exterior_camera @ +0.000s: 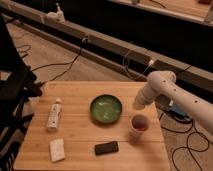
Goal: Push the ceramic bowl across the table
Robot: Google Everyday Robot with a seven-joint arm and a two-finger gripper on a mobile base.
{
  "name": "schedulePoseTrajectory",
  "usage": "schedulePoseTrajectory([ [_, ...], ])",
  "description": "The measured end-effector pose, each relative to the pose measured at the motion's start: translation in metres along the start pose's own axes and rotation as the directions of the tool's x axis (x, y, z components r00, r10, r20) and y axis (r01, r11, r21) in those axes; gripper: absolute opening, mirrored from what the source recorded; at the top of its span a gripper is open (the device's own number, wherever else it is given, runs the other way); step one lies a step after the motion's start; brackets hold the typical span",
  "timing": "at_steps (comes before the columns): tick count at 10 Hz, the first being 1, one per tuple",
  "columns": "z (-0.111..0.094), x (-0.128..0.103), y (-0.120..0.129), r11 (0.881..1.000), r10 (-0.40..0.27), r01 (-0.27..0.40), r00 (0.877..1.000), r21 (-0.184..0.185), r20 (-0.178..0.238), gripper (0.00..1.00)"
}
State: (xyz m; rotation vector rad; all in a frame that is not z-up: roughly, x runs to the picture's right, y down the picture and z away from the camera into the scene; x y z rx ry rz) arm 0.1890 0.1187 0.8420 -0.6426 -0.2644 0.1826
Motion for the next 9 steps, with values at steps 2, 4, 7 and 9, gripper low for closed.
schedulePoseTrajectory([
  [2, 0.015, 0.0, 0.003, 0.999, 0.0, 0.0, 1.0, -0.036, -0.001, 0.0],
  [4, 0.028, -0.002, 0.006, 0.998, 0.007, -0.006, 1.0, -0.065, 0.008, 0.0],
  [7, 0.046, -0.014, 0.006, 0.995, 0.006, -0.003, 1.0, -0.098, 0.025, 0.0],
  [9, 0.054, -0.027, 0.001, 0.994, -0.005, 0.009, 0.999, -0.105, 0.036, 0.0],
])
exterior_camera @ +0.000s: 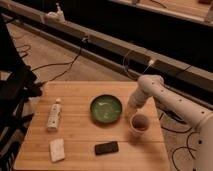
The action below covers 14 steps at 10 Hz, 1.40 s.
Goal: Push the ceramic bowl across the table
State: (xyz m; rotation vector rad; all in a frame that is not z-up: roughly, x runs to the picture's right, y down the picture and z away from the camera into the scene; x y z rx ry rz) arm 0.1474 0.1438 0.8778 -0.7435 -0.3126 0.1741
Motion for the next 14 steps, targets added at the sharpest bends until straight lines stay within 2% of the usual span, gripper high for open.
schedulePoseTrajectory([
  [3, 0.018, -0.032, -0.007, 0.998, -0.052, 0.053, 0.998, -0.021, 0.028, 0.0],
  [6, 0.032, -0.074, -0.012, 0.992, -0.117, 0.12, 0.99, -0.035, 0.08, 0.0],
  [8, 0.037, -0.105, -0.018, 0.984, -0.17, 0.176, 0.978, -0.035, 0.124, 0.0],
  [11, 0.047, -0.14, -0.022, 0.97, -0.227, 0.238, 0.958, -0.042, 0.175, 0.0],
  [14, 0.06, -0.166, -0.019, 0.957, -0.265, 0.283, 0.94, -0.062, 0.215, 0.0],
])
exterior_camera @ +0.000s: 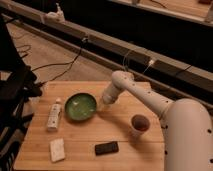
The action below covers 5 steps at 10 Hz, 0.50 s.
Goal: Push the ceramic bowl across the table
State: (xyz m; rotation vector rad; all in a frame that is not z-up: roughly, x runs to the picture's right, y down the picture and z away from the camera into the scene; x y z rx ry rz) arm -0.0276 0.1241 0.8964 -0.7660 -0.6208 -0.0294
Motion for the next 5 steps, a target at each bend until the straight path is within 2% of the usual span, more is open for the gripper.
schedulePoseTrajectory([
  [2, 0.004, -0.011, -0.005, 1.0, -0.012, 0.012, 0.999, -0.006, 0.031, 0.0],
  [5, 0.005, -0.047, -0.014, 0.999, -0.034, 0.035, 0.991, -0.009, 0.126, 0.0],
])
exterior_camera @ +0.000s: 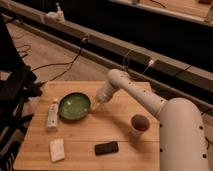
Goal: Push the ceramic bowl across the table
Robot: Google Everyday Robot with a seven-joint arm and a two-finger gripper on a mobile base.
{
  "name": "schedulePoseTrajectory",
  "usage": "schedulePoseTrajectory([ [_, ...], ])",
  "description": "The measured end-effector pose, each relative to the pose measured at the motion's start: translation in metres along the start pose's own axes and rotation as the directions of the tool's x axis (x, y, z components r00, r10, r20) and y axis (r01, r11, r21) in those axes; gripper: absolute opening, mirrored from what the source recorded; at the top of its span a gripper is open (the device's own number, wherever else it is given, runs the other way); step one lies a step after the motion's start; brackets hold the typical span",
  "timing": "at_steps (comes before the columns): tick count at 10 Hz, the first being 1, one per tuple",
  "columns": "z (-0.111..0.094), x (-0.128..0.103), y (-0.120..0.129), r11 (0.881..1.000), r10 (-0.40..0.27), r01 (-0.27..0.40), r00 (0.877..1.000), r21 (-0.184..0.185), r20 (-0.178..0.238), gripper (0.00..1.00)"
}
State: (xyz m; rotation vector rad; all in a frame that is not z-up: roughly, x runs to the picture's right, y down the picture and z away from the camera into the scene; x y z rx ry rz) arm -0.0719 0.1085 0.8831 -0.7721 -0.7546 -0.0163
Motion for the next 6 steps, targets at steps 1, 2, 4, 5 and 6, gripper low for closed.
schedulePoseTrajectory([
  [1, 0.002, -0.017, -0.002, 1.0, -0.022, 0.022, 0.999, -0.004, 0.036, 0.0],
  [2, 0.005, -0.034, -0.003, 0.999, -0.051, 0.051, 0.996, -0.006, 0.07, 0.0],
  [4, -0.007, -0.038, -0.004, 0.996, -0.092, 0.092, 0.994, 0.004, 0.062, 0.0],
  [5, -0.007, -0.036, -0.003, 0.996, -0.09, 0.09, 0.994, -0.001, 0.06, 0.01],
  [6, -0.007, -0.037, -0.003, 0.996, -0.092, 0.092, 0.994, 0.0, 0.06, 0.03],
])
